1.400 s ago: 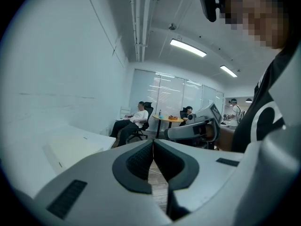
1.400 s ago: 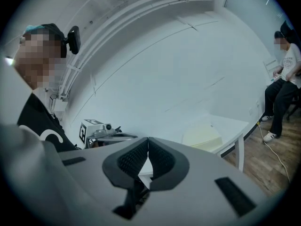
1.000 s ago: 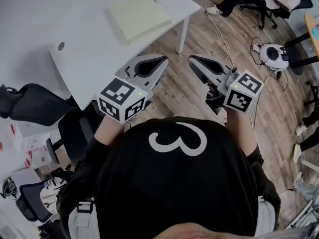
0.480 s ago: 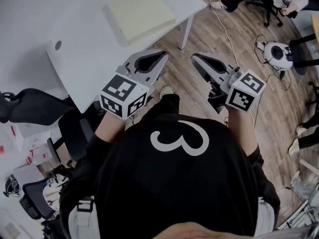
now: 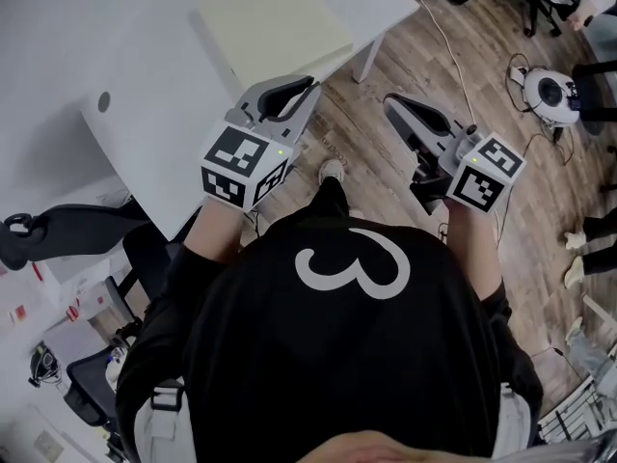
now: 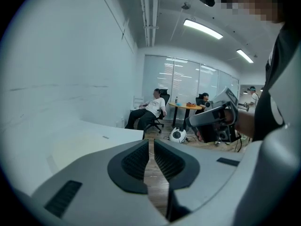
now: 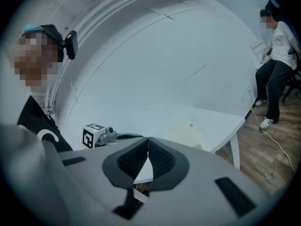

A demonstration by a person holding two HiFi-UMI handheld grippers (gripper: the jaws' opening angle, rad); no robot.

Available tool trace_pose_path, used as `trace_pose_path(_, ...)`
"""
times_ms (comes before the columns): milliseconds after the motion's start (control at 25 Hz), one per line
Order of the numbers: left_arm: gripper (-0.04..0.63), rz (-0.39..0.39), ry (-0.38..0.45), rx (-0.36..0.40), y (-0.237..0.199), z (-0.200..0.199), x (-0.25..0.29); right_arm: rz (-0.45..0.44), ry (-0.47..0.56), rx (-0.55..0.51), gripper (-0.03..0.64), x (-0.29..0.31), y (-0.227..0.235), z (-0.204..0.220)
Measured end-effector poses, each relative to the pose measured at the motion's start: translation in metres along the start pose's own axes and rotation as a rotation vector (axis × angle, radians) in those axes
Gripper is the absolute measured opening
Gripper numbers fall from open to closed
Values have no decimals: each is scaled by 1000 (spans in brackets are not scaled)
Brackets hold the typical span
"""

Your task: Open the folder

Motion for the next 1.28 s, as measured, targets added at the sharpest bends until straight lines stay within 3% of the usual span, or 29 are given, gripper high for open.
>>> trace_pose_path(80, 30, 0, -20, 23, -15, 3, 10, 8, -7, 17, 23, 11, 10, 0)
trace_pose_path(280, 121, -10, -111, 66, -49, 21, 37, 45, -18, 67, 23, 30, 36, 3)
trace_pose_path(560, 180, -56, -269, 242, -84, 49, 68, 81, -5, 107, 23, 57, 64, -1)
trace_pose_path(800, 245, -52, -319, 262, -96, 60, 88, 102, 14, 117, 23, 63, 77, -7)
trace_pose_path(1280, 255, -122, -442, 352, -105, 85, 112, 58, -37, 159, 23, 68, 101, 2)
Point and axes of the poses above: the fingertips, and each gripper's own axes: x forward along the fingers, y to its right, z out of its underside, the point moved 3 cm from there along -x, backward along the fingers, and after that the axes turned 7 degrees about z, right-handed, at the moved point
